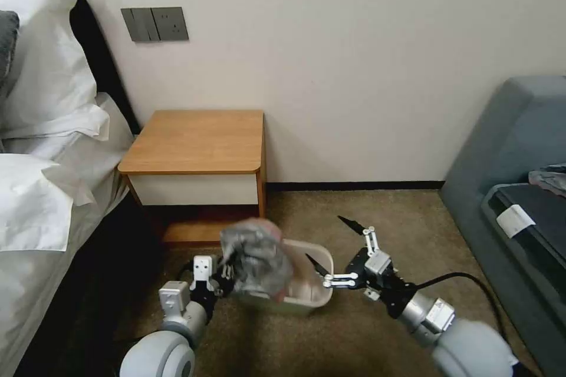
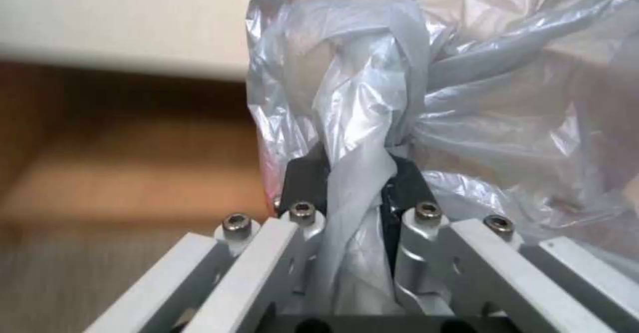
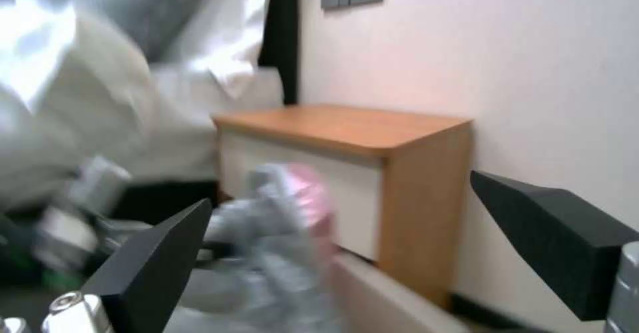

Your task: Pick up the garbage bag from the table and place it over the trash can.

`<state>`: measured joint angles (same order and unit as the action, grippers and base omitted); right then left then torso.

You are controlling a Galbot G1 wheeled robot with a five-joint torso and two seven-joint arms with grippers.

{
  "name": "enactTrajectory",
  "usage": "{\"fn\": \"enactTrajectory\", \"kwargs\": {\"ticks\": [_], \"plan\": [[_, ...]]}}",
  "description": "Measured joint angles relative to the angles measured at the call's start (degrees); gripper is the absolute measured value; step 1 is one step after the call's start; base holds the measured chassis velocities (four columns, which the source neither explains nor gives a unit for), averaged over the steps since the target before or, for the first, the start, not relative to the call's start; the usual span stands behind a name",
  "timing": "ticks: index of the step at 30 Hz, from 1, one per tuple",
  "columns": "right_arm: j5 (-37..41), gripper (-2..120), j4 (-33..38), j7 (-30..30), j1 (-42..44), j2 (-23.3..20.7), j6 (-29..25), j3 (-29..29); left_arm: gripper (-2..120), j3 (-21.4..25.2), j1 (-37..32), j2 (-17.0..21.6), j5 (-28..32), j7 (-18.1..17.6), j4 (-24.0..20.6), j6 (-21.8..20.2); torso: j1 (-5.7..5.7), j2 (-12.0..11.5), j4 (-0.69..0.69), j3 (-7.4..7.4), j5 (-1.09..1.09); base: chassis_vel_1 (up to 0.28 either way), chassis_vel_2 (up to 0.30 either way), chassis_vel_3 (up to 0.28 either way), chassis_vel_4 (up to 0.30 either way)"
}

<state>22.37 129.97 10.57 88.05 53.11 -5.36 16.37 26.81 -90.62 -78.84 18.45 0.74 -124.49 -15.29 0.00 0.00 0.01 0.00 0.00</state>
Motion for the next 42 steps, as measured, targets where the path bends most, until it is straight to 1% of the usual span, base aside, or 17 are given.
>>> {"fn": "enactTrajectory", "kwargs": {"ticks": [1, 2, 5, 8, 10, 12, 17, 22, 27, 30, 32, 34, 36, 37, 39, 40, 42], "plan": [[1.75, 100, 0.72, -0.25, -0.21, -0.15, 0.8, -0.39, 7, 0.0, 0.38, 0.3, 0.12, 0.53, 0.7, 1.99, 0.0, 0.0, -0.01, 0.0, 0.0, 0.0, 0.0, 0.0, 0.0], [1.75, 100, 0.72, -0.25, -0.21, -0.15, 0.8, -0.39, 7, 0.0, 0.38, 0.3, 0.12, 0.53, 0.7, 1.99, 0.0, 0.0, -0.01, 0.0, 0.0, 0.0, 0.0, 0.0, 0.0], [5.1, 100, 1.8, -0.15, -3.88, -2.55, 4.89, -1.83, 7, 0.14, 0.27, 0.9, 0.44, 2.57, 2.67, 7.71, 0.0, 0.0, -0.02, 0.0, 0.0, 0.0, 0.0, 0.0, 0.0], [7.04, 100, 1.92, -0.06, -7.0, -4.86, 7.18, -3.67, 7, 0.36, -0.39, 0.77, 0.28, 3.52, 3.23, 9.95, 0.0, 0.0, 0.02, 0.0, -0.01, 0.0, 0.0, 0.0, 0.0], [7.28, 100, 1.85, -0.02, -8.03, -5.62, 7.78, -4.55, 7, 0.38, -0.54, 0.64, 0.22, 3.71, 3.34, 10.46, 0.0, 0.0, -0.01, 0.0, -0.01, 0.0, 0.0, 0.0, 0.0], [6.13, 100, -0.68, 0.38, -13.19, -7.34, 8.73, -7.54, 7, 0.48, -0.88, 0.4, 0.14, 4.38, 3.39, 11.73, 0.0, 0.0, -0.01, 0.0, -0.01, 0.0, 0.0, 0.0, 0.0], [4.68, 100, -4.21, 0.73, -19.47, -7.96, 9.2, -11.23, 7, 0.75, -0.85, 0.37, 0.2, 5.15, 3.39, 12.67, 0.0, 0.0, 0.0, 0.0, 0.01, 0.0, 0.0, 0.0, 0.0], [2.33, 100, -9.33, 0.79, -27.66, -7.62, 9.77, -16.76, 7, 1.09, -0.43, 0.34, 0.49, 5.49, 3.34, 12.99, 0.0, 0.0, 0.01, 0.01, -0.03, 0.0, 0.0, 0.0, 0.0], [0.12, 98, -13.05, 1.0, -32.1, -6.14, 9.47, -20.88, 7, 1.15, -0.37, 0.05, 0.69, 5.49, 3.16, 12.99, 0.0, 0.0, 0.0, 0.01, 0.0, 0.0, 0.0, 0.0, 0.0], [-1.78, 91, -15.77, 1.12, -35.52, -3.91, 9.12, -24.17, 7, 1.08, -0.22, -0.46, 0.85, 5.48, 3.16, 12.88, 0.0, 0.0, -0.01, 0.01, -0.01, 0.0, 0.0, 0.0, 0.0], [-3.24, 80, -16.85, 1.1, -36.78, -2.72, 8.62, -25.29, 7, 1.08, -0.26, -0.59, 0.88, 5.45, 3.0, 12.67, 0.0, 0.0, 0.0, 0.01, -0.01, 0.0, 0.0, 0.0, 0.0], [-3.99, 76, -16.76, 1.44, -36.21, -2.45, 8.35, -24.79, 7, 1.04, -0.46, -0.65, 0.84, 5.4, 2.82, 12.54, 0.0, 0.0, 0.0, 0.01, 0.0, 0.0, 0.0, 0.0, 0.0], [-4.5, 64, -16.36, 1.67, -35.18, -2.63, 8.08, -23.93, 7, 1.0, -0.5, -0.67, 0.77, 5.33, 2.8, 12.43, 0.0, 0.0, -0.01, 0.0, -0.01, 0.0, 0.0, 0.0, 0.0], [-4.5, 64, -16.36, 1.67, -35.18, -2.63, 8.08, -23.93, 7, 1.0, -0.5, -0.67, 0.77, 5.33, 2.8, 12.43, 0.0, 0.0, -0.01, 0.0, -0.01, 0.0, 0.0, 0.0, 0.0], [-5.17, 52, -16.21, 1.76, -34.39, -2.79, 7.72, -23.37, 7, 1.01, -0.28, -0.67, 0.76, 5.19, 2.8, 12.36, 0.0, 0.0, -0.01, 0.0, -0.01, 0.0, 0.0, 0.0, 0.0], [-5.17, 52, -16.21, 1.76, -34.39, -2.79, 7.72, -23.37, 7, 1.01, -0.28, -0.67, 0.76, 5.19, 2.8, 12.36, 0.0, 0.0, -0.01, 0.0, -0.01, 0.0, 0.0, 0.0, 0.0], [-5.52, 43, -15.88, 1.82, -33.65, -2.6, 7.61, -22.74, 7, 0.92, -0.27, -0.67, 0.75, 5.09, 2.8, 12.23, 0.0, 0.0, -0.01, 0.0, 0.0, 0.0, 0.0, 0.0, 0.0]]}}
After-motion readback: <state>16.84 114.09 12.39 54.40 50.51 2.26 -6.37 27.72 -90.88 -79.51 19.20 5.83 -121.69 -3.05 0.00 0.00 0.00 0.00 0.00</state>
